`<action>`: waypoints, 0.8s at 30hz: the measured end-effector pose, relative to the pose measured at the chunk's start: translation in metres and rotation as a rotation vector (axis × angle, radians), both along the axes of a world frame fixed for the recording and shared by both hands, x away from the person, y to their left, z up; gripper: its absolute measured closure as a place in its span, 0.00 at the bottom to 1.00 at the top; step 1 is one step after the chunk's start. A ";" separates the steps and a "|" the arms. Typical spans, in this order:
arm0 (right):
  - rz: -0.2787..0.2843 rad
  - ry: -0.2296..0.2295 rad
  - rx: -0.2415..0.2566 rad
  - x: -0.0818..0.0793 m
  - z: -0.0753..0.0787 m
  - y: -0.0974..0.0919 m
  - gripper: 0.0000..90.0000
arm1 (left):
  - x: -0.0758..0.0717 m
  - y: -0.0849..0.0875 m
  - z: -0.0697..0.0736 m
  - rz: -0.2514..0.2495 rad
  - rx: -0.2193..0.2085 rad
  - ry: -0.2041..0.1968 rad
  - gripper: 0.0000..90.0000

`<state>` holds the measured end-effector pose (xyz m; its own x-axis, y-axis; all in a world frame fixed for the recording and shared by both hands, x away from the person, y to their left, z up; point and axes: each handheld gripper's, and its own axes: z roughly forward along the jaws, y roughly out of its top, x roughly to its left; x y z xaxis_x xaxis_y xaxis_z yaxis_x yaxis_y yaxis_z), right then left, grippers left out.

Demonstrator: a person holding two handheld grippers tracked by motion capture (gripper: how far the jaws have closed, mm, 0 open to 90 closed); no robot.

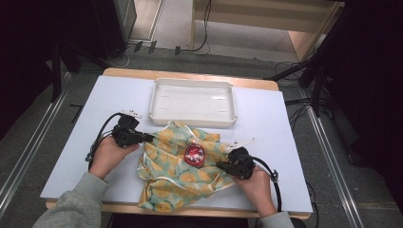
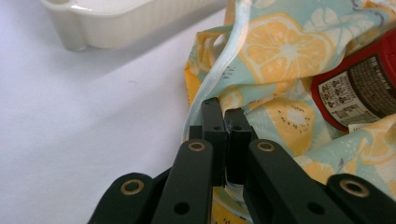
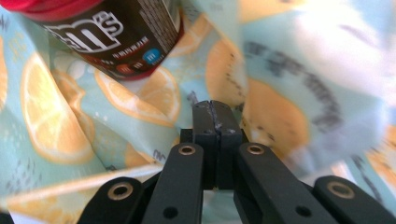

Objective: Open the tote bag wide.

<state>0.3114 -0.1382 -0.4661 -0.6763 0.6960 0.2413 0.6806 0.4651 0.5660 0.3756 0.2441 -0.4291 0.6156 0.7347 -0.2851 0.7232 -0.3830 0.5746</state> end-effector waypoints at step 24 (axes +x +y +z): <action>-0.034 0.015 -0.026 -0.011 0.000 -0.025 1.00 | 0.014 0.017 -0.017 0.072 0.060 0.036 1.00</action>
